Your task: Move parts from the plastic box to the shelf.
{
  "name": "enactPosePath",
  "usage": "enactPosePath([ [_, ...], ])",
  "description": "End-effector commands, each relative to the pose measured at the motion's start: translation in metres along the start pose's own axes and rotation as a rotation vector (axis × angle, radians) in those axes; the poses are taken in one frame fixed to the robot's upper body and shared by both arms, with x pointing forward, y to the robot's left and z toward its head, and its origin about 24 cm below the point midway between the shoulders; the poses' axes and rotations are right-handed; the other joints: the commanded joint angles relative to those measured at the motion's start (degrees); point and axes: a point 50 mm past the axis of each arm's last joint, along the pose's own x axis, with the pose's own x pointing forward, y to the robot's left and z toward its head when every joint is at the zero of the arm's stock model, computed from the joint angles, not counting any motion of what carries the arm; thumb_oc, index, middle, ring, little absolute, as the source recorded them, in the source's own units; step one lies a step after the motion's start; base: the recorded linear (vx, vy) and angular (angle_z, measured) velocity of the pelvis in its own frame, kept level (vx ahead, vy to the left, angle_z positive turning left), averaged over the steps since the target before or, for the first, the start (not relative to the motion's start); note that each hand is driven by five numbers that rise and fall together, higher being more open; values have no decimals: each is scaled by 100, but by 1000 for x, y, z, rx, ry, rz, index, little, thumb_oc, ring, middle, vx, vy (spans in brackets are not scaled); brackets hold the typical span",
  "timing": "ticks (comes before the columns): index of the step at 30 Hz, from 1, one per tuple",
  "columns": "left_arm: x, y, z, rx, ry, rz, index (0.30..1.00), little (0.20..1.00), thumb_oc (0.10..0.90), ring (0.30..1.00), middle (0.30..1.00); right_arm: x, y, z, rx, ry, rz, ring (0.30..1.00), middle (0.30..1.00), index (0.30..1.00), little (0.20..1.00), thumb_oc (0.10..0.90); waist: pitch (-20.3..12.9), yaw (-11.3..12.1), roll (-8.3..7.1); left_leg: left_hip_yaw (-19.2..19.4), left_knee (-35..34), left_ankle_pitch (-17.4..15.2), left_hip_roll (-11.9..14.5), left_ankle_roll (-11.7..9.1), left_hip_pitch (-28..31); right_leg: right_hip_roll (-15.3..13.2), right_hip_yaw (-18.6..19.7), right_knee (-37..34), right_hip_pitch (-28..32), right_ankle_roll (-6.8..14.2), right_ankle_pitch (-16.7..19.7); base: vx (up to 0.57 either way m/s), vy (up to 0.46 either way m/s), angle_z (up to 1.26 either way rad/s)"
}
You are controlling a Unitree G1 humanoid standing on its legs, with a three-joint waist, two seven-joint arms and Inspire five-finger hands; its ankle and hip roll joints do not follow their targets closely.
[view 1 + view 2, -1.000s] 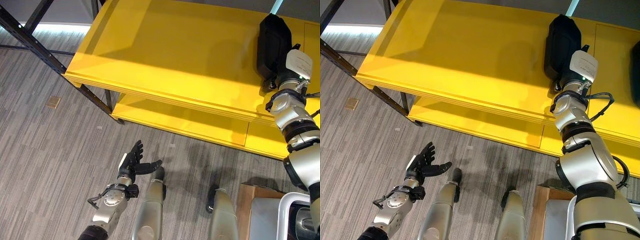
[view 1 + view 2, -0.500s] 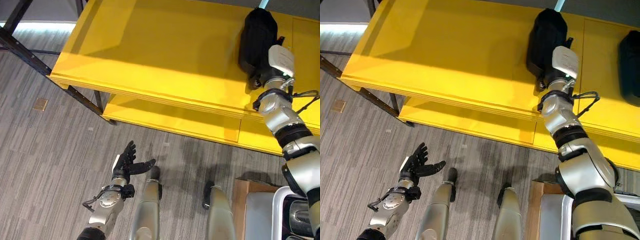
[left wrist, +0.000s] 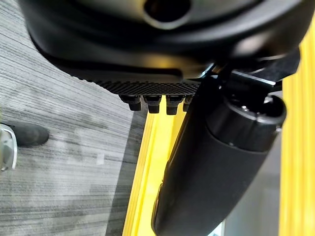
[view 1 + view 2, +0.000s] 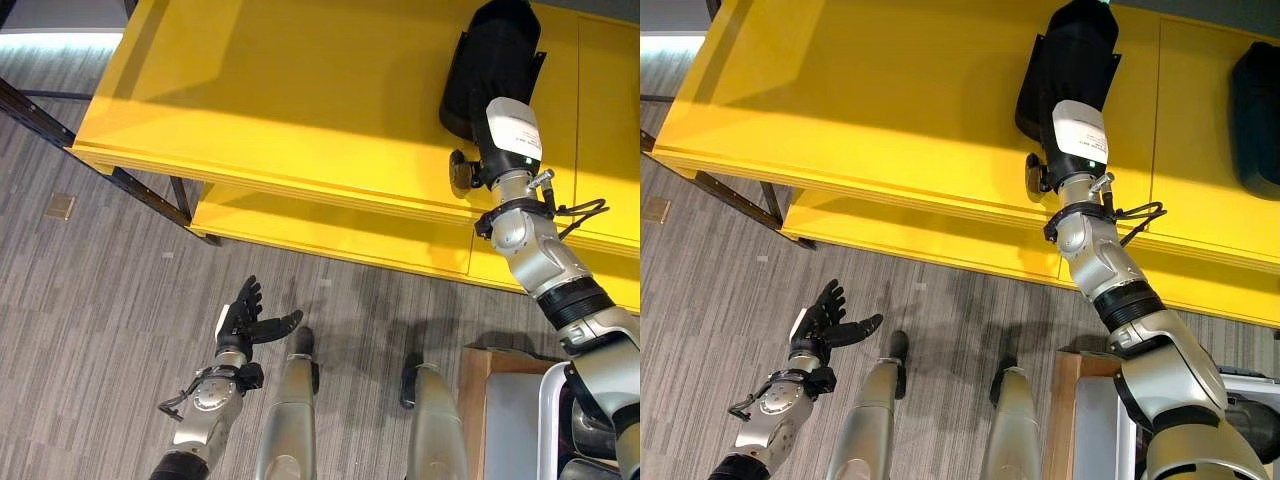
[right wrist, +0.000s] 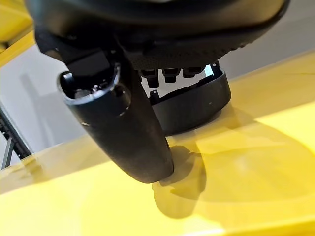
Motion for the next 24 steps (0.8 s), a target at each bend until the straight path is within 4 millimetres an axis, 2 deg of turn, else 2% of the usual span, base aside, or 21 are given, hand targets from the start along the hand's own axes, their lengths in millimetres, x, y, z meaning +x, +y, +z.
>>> enactPosePath([
  [1, -3, 6, 27, 2, -157, 13, 1000, 1000, 900, 1000, 1000, 16, -42, 19, -4, -111, -161, 1000, 1000, 1000, 1000, 900, -102, 91, -67, -440, 377, -829, 78, 110, 276, -78, -7, -170, 360, -69, 122, 0, 0, 0],
  [17, -3, 8, 27, 17, -156, -11, 1000, 1000, 900, 1000, 1000, 24, -45, -12, -41, 16, -94, 1000, 1000, 1000, 1000, 900, -97, 109, -105, -444, 332, -801, 119, 85, 282, -47, -4, -175, 340, -55, 134, 0, 0, 0],
  [24, -4, 10, 29, 29, -159, -41, 1000, 1000, 900, 1000, 1000, 32, -50, -36, -26, 119, 20, 1000, 1000, 1000, 1000, 900, -45, 169, -143, -435, 303, -793, 149, 63, 340, -53, -30, -186, 391, -41, 134, 0, 0, 0],
])
